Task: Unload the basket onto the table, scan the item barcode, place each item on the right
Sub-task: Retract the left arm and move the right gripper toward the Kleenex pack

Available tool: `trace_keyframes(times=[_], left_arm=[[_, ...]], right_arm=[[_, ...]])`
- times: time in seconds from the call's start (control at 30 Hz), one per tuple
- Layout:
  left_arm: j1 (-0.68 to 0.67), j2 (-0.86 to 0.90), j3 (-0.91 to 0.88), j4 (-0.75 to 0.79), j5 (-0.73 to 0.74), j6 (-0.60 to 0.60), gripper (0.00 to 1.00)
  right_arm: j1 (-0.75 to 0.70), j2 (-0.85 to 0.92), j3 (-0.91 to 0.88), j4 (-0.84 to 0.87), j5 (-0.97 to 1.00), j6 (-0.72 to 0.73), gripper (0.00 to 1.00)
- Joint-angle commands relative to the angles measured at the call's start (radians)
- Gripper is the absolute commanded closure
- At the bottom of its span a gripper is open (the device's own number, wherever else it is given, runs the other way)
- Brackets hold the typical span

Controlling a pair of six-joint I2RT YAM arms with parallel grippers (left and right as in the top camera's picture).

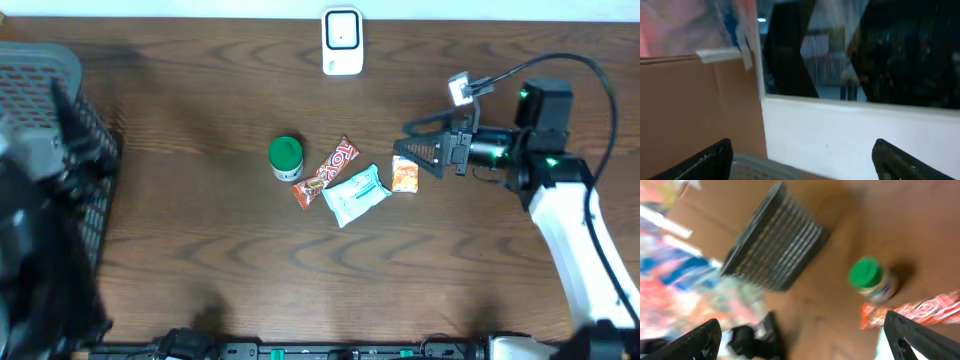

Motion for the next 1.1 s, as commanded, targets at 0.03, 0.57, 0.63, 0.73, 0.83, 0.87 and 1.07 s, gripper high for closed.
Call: trace_keyframes(times=[0.03,0.57,0.63,0.73,0.83,0.87,1.07], left_arm=[[0.039,-0.062,-0.035,-0.005,0.010,-0.014,0.11],[0.187,-0.093,-0.168,0.006,0.200,-0.017,0.11],[0.187,-0.093,-0.168,0.006,0.201,-0.017,0.11],[0.187,-0.093,-0.168,0.006,0.201,-0.017,0.11],[0.187,-0.093,-0.168,0.006,0.201,-0.017,0.11],[0.187,-0.093,-0.168,0.006,0.201,-0.017,0.11],[0.187,-0.093,-0.168,0.006,0.200,-0.017,0.11]], right_arm=[[0.003,0.012,-0.005,-0.290,0.298,-0.040,0.01],[0.018,-0.010,-0.156,-0.189,0.710,0.194,0.99],[0.018,0.015,-0.190,-0.086,0.665,0.222,0.99],[0.018,0.065,-0.200,0.014,0.661,0.264,0.99],[0.025,0.126,-0.200,0.080,0.637,0.293,0.99],[0.029,0.143,-0.200,0.091,0.637,0.299,0.99],[0.070,0.265,-0.200,0.122,0.635,0.301,0.99]])
